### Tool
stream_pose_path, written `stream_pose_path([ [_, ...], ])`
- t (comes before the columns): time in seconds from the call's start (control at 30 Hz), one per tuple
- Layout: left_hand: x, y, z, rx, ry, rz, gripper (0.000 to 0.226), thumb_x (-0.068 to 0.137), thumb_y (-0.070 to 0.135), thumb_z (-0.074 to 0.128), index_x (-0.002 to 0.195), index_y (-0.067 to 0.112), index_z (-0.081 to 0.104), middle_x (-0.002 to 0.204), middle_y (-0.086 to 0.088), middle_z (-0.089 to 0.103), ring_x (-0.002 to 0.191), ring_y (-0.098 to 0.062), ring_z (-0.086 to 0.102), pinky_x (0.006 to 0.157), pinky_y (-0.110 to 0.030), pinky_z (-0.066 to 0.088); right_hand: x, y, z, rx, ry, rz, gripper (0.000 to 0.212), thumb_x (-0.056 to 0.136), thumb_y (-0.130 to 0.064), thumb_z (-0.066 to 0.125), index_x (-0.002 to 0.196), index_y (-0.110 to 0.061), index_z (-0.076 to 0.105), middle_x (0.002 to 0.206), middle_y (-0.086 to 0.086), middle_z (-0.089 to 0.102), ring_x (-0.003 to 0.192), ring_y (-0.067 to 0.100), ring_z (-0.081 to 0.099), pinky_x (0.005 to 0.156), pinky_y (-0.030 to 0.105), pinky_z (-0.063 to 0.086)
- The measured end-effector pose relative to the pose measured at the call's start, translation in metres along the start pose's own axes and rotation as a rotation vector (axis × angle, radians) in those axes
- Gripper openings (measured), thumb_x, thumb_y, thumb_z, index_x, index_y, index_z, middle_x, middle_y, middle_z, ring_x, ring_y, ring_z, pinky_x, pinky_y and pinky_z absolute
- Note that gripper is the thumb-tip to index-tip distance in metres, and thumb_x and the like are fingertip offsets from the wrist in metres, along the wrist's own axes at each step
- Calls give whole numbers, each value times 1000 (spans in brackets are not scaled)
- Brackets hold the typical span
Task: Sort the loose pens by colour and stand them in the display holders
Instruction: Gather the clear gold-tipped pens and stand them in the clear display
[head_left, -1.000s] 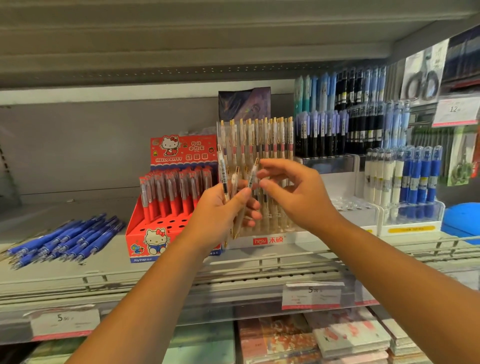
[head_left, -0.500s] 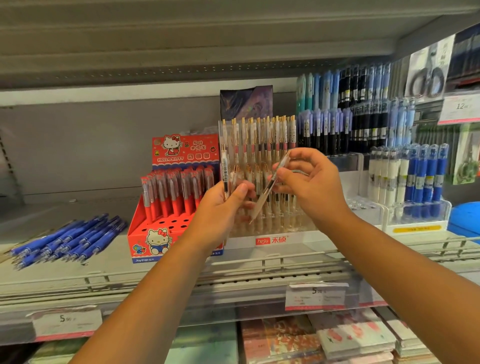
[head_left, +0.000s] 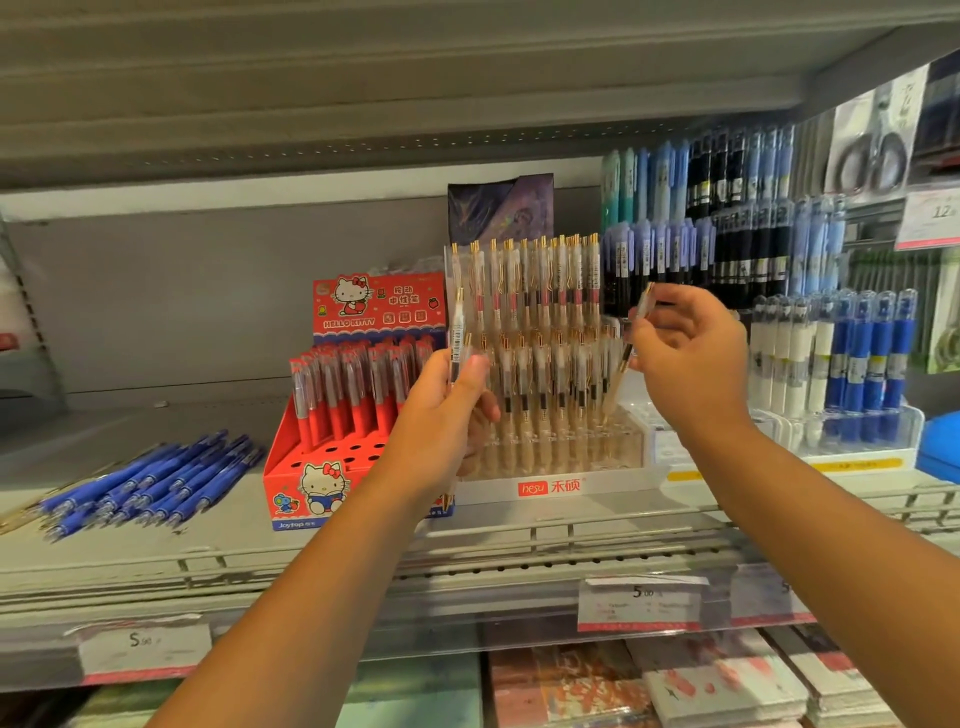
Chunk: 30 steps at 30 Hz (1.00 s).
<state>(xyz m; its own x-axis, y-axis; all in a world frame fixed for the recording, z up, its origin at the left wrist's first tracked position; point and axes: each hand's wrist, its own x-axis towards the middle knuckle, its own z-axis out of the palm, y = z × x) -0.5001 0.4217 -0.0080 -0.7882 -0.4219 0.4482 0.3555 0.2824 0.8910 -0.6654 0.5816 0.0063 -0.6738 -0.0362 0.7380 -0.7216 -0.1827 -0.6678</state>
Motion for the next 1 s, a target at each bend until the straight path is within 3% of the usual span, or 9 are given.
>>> stream_pose_path([
  [0.17, 4, -2, -1, -136, 11, -94, 18, 95, 20, 42, 81, 26, 53, 67, 1, 55, 42, -9, 29, 41, -18, 19, -1, 2, 3, -85, -85, 14, 31, 91, -10, 66, 120, -19, 61, 94, -8, 66, 86, 14, 68, 74, 43, 61],
  [0.3, 6, -1, 0, -123, 32, -58, 9, 98, 17, 43, 91, 19, 48, 69, 1, 55, 45, -11, 30, 42, -21, 19, -3, 6, 4, -199, -182, 48, 27, 90, -11, 67, 115, -20, 63, 91, -5, 65, 81, 16, 67, 72, 44, 61],
  [0.43, 2, 0, 2, -82, 54, 40, 11, 103, 18, 46, 103, 11, 55, 71, 2, 61, 48, -12, 47, 39, -25, 38, -5, 8, 6, -305, -267, 59, 24, 87, -13, 70, 110, -18, 65, 93, -3, 66, 81, 14, 68, 73, 40, 61],
  [0.6, -1, 2, 2, -64, 44, 68, 20, 105, 15, 44, 113, 8, 61, 79, -3, 71, 67, -17, 66, 59, -28, 56, -7, 8, 5, -370, -233, 23, 24, 86, -18, 72, 109, -20, 65, 91, -9, 65, 74, 4, 63, 64, 19, 50],
  [0.73, -3, 4, 3, -92, 33, 62, 20, 104, 14, 45, 113, 8, 62, 89, -9, 75, 77, -21, 71, 68, -32, 60, -11, 3, 6, -417, -194, -19, 28, 88, -20, 70, 115, -20, 66, 102, -4, 65, 84, 10, 61, 75, 26, 50],
  [0.87, -4, 5, 4, -95, 21, 78, 18, 103, 14, 47, 112, 12, 62, 91, -8, 75, 82, -23, 73, 67, -32, 61, -19, -17, 10, -286, -114, -212, 28, 89, -12, 65, 116, -18, 66, 105, -6, 63, 91, 7, 59, 76, 21, 51],
  [1.0, -4, 5, 5, -69, -11, 95, 17, 101, 15, 51, 113, 14, 63, 94, -7, 75, 85, -24, 74, 66, -32, 61, -34, -36, 24, -149, -343, -185, 24, 89, -11, 67, 110, -21, 69, 102, -10, 66, 90, 1, 62, 74, 13, 51],
])
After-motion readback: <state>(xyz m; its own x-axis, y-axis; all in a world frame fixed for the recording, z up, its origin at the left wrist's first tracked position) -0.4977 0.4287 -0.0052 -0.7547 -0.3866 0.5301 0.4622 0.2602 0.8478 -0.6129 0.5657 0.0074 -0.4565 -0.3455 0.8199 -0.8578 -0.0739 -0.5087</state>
